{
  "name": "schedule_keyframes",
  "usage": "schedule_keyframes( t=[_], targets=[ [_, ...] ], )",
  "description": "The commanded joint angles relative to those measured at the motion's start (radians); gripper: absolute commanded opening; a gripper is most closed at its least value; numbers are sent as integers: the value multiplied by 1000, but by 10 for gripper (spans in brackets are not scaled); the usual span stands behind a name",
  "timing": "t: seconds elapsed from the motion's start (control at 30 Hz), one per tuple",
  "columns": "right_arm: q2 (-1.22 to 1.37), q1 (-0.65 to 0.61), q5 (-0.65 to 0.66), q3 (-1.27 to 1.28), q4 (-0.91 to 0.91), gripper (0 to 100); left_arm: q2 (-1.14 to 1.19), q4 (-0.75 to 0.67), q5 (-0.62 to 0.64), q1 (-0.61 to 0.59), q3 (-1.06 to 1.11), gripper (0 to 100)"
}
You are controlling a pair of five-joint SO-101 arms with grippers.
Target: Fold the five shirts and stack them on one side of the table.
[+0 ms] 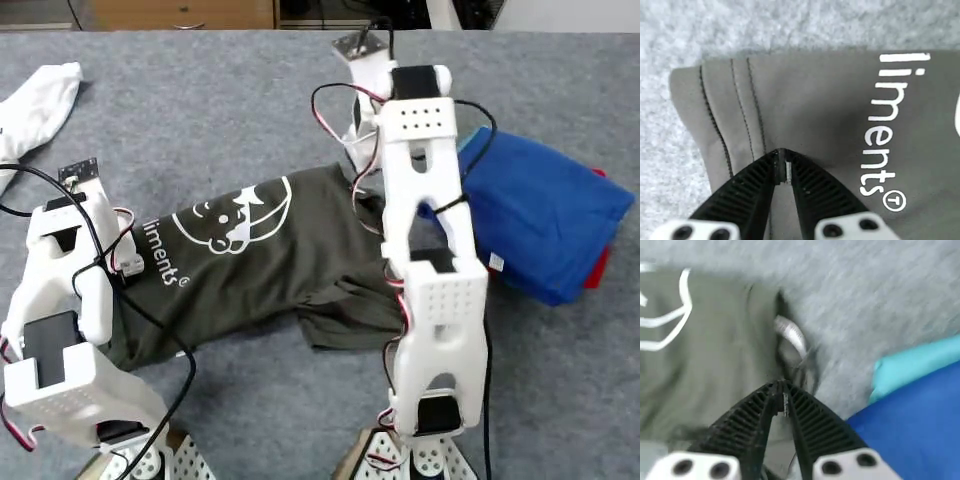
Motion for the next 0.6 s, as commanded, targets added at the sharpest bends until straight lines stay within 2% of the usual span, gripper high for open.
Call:
schedule_keyframes(
  t=[0.0,0.37,0.57],
  targets=[
    [-102,-12,-8,116,-54,4,8,-28,0,3,-2,19],
    [119,-10,-40,209,-230,4,8,-28,0,3,-2,19],
    [245,5,-72,97,-379,4,8,-28,0,3,-2,19]
  ],
)
